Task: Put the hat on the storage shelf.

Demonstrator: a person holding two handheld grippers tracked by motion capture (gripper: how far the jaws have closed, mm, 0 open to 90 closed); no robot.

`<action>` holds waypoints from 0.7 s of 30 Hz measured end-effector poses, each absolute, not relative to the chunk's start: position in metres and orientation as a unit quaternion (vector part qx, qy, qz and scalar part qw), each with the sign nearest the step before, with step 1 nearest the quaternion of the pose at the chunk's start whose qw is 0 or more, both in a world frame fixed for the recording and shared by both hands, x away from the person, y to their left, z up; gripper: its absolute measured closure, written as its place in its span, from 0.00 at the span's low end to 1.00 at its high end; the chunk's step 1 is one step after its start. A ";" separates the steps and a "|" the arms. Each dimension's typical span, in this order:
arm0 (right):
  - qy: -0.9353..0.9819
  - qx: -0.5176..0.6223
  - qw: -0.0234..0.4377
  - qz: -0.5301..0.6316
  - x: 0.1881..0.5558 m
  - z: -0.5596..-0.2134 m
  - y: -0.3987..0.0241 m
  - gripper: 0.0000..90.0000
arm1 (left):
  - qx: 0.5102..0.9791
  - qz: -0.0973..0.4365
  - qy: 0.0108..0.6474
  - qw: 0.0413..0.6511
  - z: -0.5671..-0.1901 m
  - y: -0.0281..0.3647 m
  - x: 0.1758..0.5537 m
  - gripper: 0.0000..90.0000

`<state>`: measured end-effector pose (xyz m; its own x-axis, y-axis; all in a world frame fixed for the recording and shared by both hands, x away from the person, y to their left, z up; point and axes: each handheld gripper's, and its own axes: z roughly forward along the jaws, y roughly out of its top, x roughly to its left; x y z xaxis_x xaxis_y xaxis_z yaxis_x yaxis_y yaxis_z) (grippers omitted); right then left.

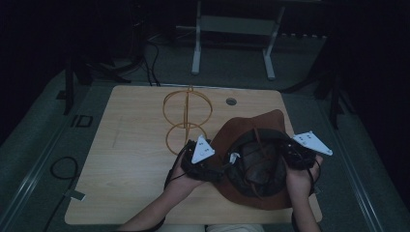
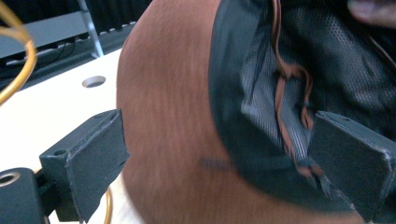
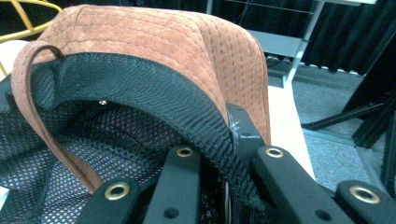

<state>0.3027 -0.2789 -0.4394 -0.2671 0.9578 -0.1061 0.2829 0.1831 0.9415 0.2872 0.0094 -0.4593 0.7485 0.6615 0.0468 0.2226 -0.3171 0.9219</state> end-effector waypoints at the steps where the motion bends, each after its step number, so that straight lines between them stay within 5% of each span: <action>1: 0.665 0.465 0.387 0.437 0.302 -0.440 -0.278 0.93 | 0.784 0.212 0.284 0.510 -0.458 0.006 0.291 0.06; 11: 0.665 0.458 0.393 0.440 0.296 -0.433 -0.276 0.93 | 0.791 0.238 0.292 0.482 -0.458 -0.023 0.308 0.06; 21: 0.660 0.449 0.388 0.460 0.283 -0.423 -0.277 0.93 | 0.795 0.264 0.299 0.457 -0.464 -0.040 0.312 0.20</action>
